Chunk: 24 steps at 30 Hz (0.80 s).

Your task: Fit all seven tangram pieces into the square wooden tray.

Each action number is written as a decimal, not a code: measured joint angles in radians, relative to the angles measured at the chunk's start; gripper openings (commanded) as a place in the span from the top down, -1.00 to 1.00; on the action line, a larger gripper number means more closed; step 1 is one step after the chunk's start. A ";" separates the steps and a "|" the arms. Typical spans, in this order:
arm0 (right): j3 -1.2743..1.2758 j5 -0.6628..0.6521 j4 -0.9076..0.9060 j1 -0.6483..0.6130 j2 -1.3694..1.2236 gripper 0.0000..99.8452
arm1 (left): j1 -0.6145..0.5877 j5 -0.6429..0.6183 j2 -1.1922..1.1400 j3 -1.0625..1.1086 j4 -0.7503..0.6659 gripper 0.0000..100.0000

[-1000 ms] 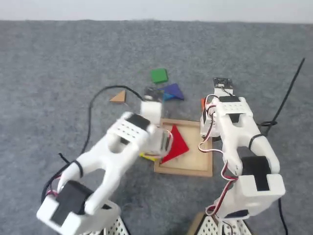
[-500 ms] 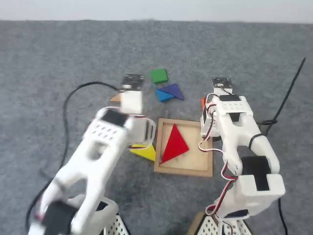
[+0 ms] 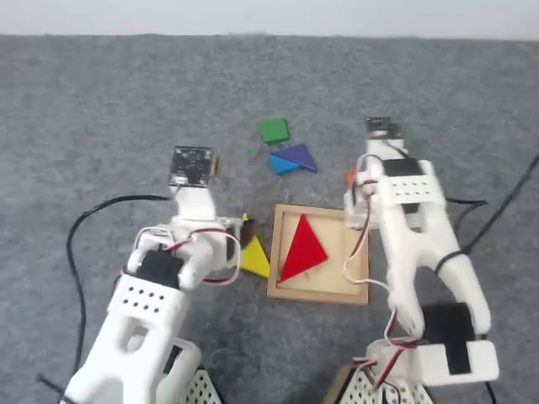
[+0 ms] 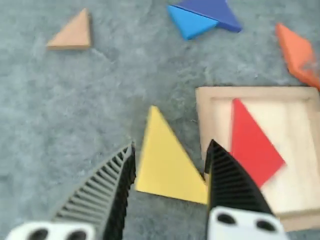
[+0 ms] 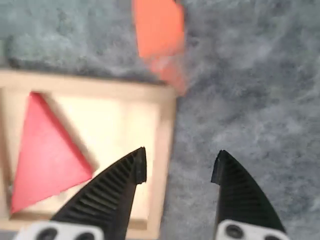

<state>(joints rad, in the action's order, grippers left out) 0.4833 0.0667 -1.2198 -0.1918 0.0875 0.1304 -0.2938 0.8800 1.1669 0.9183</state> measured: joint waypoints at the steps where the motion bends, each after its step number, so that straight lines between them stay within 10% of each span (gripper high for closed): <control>1: 0.000 0.002 -0.006 -0.035 0.000 0.56 | -0.034 0.000 0.000 0.000 0.000 0.55; 11: 0.000 0.431 0.089 -0.345 -0.095 0.45 | -0.315 0.229 0.002 0.089 -0.028 0.55; 17: -0.002 0.629 0.094 -0.364 -0.149 0.02 | -0.341 0.295 0.002 0.158 -0.104 0.55; 24: -0.060 0.710 0.103 -0.365 -0.212 0.09 | -0.341 0.324 0.002 0.161 -0.115 0.55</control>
<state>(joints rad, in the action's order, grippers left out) 0.4235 0.7772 -1.1170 -0.5570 -0.1243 -0.2102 0.0299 0.8815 1.3280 0.8032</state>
